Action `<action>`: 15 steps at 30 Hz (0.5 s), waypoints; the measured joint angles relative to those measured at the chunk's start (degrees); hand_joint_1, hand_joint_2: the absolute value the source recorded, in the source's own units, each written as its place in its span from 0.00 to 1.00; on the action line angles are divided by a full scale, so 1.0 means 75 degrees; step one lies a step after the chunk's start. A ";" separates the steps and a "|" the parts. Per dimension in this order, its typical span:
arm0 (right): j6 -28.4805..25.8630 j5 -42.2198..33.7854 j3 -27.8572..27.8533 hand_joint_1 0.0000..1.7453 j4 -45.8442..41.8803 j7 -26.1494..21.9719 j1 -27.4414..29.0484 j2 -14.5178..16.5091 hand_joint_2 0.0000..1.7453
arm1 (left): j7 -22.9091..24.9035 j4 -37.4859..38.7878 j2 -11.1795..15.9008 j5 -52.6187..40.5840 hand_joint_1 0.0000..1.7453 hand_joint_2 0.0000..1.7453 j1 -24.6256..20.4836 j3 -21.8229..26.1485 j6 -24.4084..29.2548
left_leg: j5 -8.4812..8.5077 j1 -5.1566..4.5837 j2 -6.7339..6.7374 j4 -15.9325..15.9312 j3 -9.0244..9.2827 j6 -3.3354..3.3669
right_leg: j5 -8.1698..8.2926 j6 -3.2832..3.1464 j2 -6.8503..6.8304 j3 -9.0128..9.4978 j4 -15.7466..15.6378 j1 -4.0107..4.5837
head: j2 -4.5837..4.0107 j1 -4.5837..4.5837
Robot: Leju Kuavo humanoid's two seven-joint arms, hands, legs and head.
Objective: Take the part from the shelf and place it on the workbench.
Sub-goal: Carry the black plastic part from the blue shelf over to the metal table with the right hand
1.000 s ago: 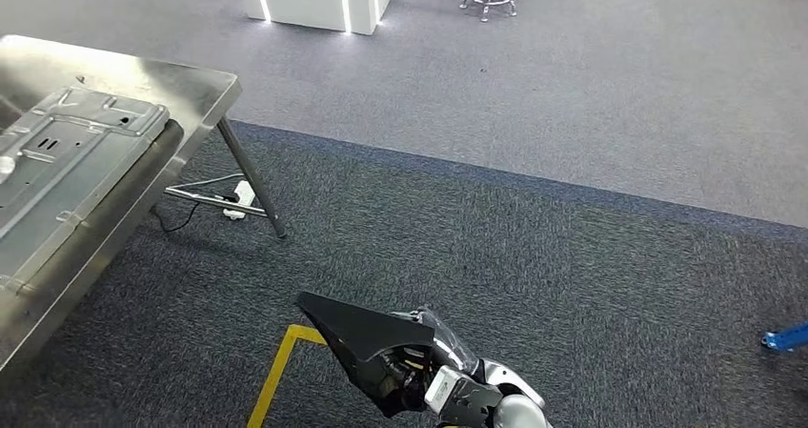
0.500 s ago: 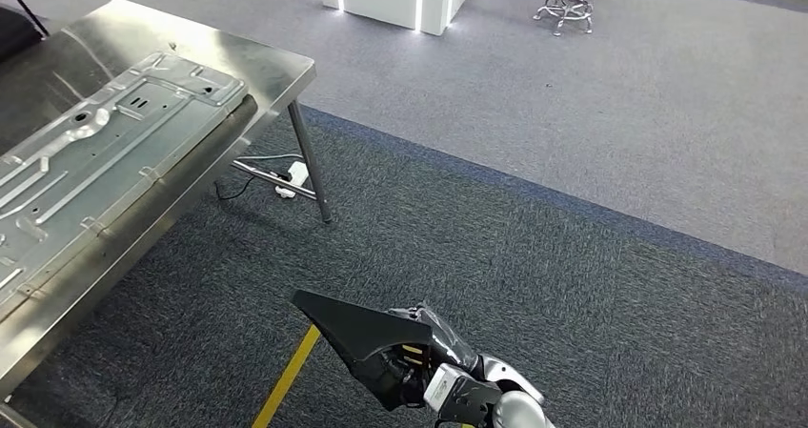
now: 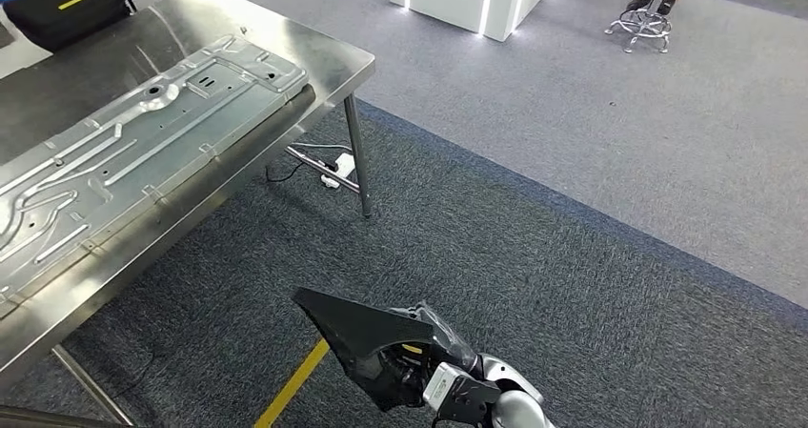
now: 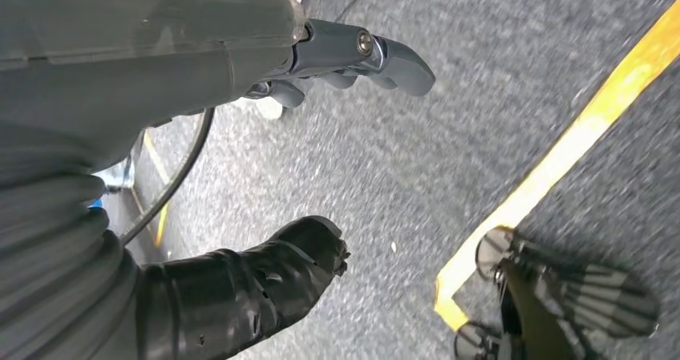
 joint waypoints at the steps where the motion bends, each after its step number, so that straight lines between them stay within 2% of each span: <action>1: 0.0000 0.0001 0.0000 0.99 -0.0004 0.0004 -0.0007 0.0005 1.00 | -0.0001 0.0000 -0.0004 0.0000 0.00 1.00 0.0012 0.0000 0.0001 | -0.0038 -0.0004 0.0089 0.0055 -0.0027 -0.0036 | 0.0023 -0.0053 -0.0080 0.0036 -0.0047 -0.0010 | 0.0000 -0.0001; 2: -0.0001 0.0001 0.0000 0.99 -0.0009 0.0005 -0.0015 0.0010 1.00 | -0.0002 0.0000 -0.0009 0.0000 0.00 1.00 0.0011 0.0000 0.0001 | -0.0151 -0.0006 0.0252 0.0236 -0.0111 -0.0067 | 0.0045 -0.0110 -0.0175 0.0072 -0.0095 -0.0020 | 0.0000 -0.0007; 4: -0.0002 0.0001 0.0000 0.99 -0.0014 0.0010 -0.0021 0.0013 1.00 | -0.0011 0.0000 -0.0015 -0.0001 0.00 1.00 -0.0016 0.0000 0.0001 | -0.0587 -0.0013 0.0660 0.1059 -0.0502 -0.0113 | 0.0051 -0.0187 -0.0378 0.0104 -0.0139 0.0000 | 0.0000 -0.0016; 5: -0.0003 0.0001 0.0000 0.99 -0.0012 0.0013 -0.0019 0.0012 1.00 | -0.0016 0.0000 -0.0015 -0.0001 0.00 1.00 -0.0028 0.0000 0.0001 | -0.0813 -0.0003 0.0760 0.1571 -0.0751 -0.0137 | 0.0044 -0.0203 -0.0484 0.0103 -0.0137 0.0018 | 0.0000 -0.0020; 6: -0.0003 0.0001 0.0000 0.99 -0.0010 0.0018 -0.0014 0.0012 1.00 | -0.0020 0.0000 -0.0014 -0.0002 0.00 1.00 -0.0030 0.0000 0.0001 | -0.0939 0.0006 0.0809 0.1960 -0.0941 -0.0156 | 0.0035 -0.0209 -0.0587 0.0102 -0.0135 0.0031 | 0.0000 -0.0020; 7: -0.0003 0.0001 0.0001 0.99 -0.0009 0.0023 -0.0012 0.0012 1.00 | -0.0021 0.0000 -0.0015 -0.0003 0.00 1.00 -0.0023 0.0000 0.0001 | -0.0925 0.0015 0.0834 0.2097 -0.1005 -0.0170 | 0.0025 -0.0208 -0.0681 0.0105 -0.0133 0.0037 | 0.0000 -0.0021; 8: -0.0004 0.0001 0.0001 0.99 -0.0009 0.0025 -0.0011 0.0012 1.00 | -0.0021 0.0000 -0.0015 -0.0003 0.00 1.00 -0.0011 0.0000 0.0001 | -0.0769 0.0026 0.0863 0.1923 -0.0907 -0.0178 | 0.0013 -0.0200 -0.0768 0.0113 -0.0129 0.0040 | 0.0000 -0.0022; 9: -0.0007 0.0000 0.0001 0.99 -0.0009 0.0026 -0.0012 0.0012 1.00 | -0.0021 0.0000 -0.0015 -0.0003 0.00 1.00 -0.0001 0.0000 0.0001 | -0.0520 0.0035 0.0932 0.1484 -0.0670 -0.0178 | -0.0004 -0.0183 -0.0852 0.0128 -0.0123 0.0040 | 0.0000 -0.0022; 11: -0.0012 0.0000 0.0000 0.99 -0.0012 0.0027 -0.0016 0.0012 1.00 | -0.0023 0.0000 -0.0014 -0.0003 0.00 1.00 -0.0009 0.0000 0.0001 | -0.0153 0.0015 0.1241 0.0450 -0.0132 -0.0133 | -0.0054 -0.0119 -0.1003 0.0161 -0.0100 0.0067 | 0.0000 -0.0019; 12: -0.0014 0.0000 0.0000 0.99 -0.0014 0.0027 -0.0018 0.0012 1.00 | -0.0026 0.0000 -0.0014 -0.0003 0.00 1.00 -0.0020 0.0000 0.0001 | -0.0085 -0.0009 0.1347 0.0150 0.0018 -0.0087 | -0.0076 -0.0080 -0.1068 0.0174 -0.0093 0.0085 | 0.0000 -0.0017; 13: -0.0015 0.0000 0.0000 0.99 -0.0015 0.0027 -0.0020 0.0012 1.00 | -0.0029 0.0000 -0.0014 -0.0003 0.00 1.00 -0.0024 0.0000 0.0001 | -0.0088 -0.0037 0.1389 0.0025 0.0070 -0.0037 | -0.0092 -0.0042 -0.1132 0.0188 -0.0093 0.0103 | 0.0000 -0.0012; 15: -0.0018 0.0000 0.0000 0.99 -0.0020 0.0026 -0.0023 0.0012 1.00 | -0.0033 0.0000 -0.0013 -0.0003 0.00 1.00 -0.0014 0.0000 0.0001 | -0.0062 -0.0060 0.1226 0.0001 0.0067 0.0067 | -0.0115 0.0046 -0.1247 0.0226 -0.0113 0.0108 | 0.0000 -0.0010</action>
